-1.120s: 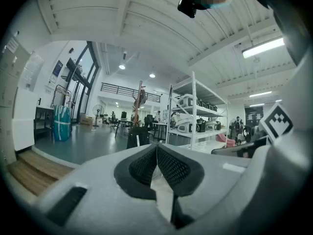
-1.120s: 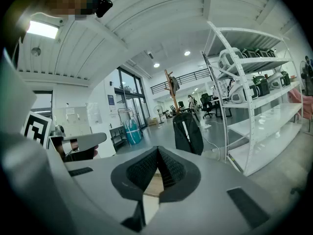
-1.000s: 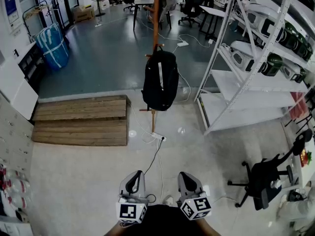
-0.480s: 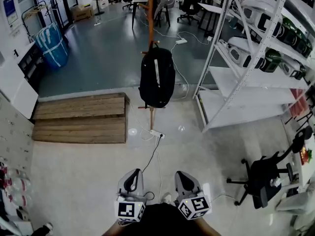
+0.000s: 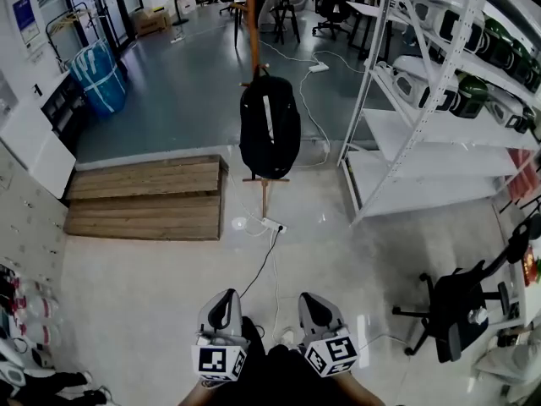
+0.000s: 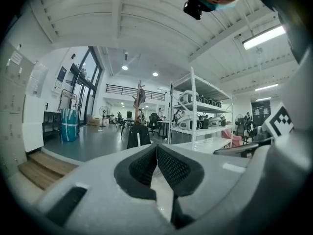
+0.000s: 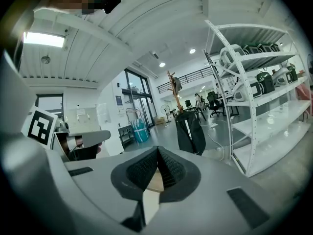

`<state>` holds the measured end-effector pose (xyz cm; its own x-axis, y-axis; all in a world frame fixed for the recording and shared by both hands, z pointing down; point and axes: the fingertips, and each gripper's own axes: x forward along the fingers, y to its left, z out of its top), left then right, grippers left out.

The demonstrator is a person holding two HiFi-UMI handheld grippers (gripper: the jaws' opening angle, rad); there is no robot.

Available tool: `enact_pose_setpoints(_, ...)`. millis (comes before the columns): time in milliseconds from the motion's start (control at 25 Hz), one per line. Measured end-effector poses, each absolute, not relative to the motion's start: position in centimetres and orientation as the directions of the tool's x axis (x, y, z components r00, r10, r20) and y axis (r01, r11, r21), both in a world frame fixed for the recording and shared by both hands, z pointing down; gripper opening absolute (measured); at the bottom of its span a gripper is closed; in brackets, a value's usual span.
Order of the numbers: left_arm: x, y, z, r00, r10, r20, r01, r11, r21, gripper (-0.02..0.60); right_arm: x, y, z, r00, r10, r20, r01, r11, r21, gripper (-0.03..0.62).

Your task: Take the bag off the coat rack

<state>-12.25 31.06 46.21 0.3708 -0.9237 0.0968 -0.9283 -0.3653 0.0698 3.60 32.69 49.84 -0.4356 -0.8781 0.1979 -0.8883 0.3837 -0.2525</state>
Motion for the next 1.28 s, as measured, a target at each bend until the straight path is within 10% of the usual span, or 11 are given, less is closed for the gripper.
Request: enact_pose_setpoints(1280, -15.3, 1.9, 47.7, 0.49, -0.859, 0.148, -0.872, -0.479, 0.104, 0.018, -2.3, 4.8, 50.5, -0.376, -0.892, 0.25, -0.916, 0.316, -0.248, 0.012)
